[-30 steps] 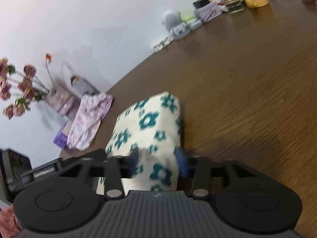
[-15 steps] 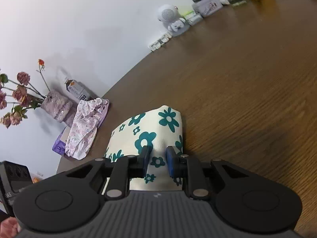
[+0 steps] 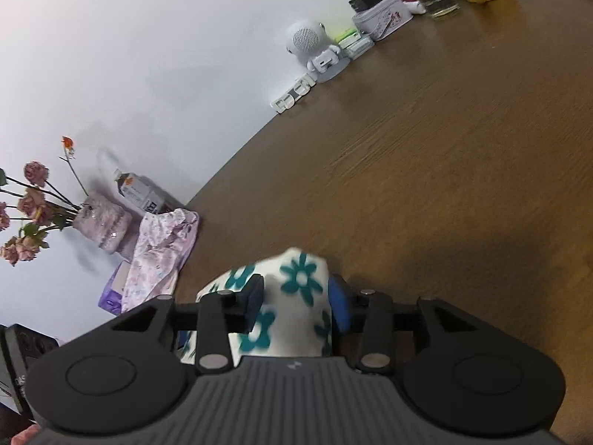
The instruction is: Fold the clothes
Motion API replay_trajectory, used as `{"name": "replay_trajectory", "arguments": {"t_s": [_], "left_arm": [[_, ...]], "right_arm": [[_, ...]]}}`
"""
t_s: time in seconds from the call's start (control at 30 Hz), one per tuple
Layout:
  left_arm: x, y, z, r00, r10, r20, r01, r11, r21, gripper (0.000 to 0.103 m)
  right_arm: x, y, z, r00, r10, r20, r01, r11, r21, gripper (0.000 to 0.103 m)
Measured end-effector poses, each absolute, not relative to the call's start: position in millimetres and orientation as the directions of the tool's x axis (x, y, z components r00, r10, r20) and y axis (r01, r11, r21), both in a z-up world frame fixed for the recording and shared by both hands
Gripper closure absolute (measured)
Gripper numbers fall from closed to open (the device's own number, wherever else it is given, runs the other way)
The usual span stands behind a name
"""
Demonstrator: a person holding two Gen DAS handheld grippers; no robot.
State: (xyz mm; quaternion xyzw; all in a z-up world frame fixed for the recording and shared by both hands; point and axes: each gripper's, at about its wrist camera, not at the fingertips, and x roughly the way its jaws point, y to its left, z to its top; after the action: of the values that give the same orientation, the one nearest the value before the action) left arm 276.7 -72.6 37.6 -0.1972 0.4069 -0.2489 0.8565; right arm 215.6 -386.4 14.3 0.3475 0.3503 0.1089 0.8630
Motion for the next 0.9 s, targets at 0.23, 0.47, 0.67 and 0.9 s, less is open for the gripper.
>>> {"name": "replay_trajectory", "arguments": {"t_s": [0.23, 0.47, 0.67, 0.9], "left_arm": [[289, -65, 35, 0.587, -0.574, -0.57, 0.223, 0.792, -0.568, 0.037], [294, -63, 30, 0.598, -0.576, -0.558, 0.198, 0.78, -0.593, 0.053], [291, -61, 29, 0.593, -0.563, -0.576, 0.175, 0.788, -0.59, 0.051], [255, -50, 37, 0.567, -0.603, -0.561, 0.214, 0.766, -0.607, 0.049]], "right_arm": [[216, -398, 18, 0.751, 0.442, -0.49, 0.033, 0.716, 0.697, 0.075], [225, -391, 22, 0.75, 0.45, -0.484, 0.012, 0.724, 0.69, 0.083], [228, -384, 23, 0.75, 0.428, -0.504, 0.018, 0.749, 0.662, 0.093], [194, -388, 36, 0.755, 0.438, -0.488, 0.005, 0.74, 0.673, 0.067]]}}
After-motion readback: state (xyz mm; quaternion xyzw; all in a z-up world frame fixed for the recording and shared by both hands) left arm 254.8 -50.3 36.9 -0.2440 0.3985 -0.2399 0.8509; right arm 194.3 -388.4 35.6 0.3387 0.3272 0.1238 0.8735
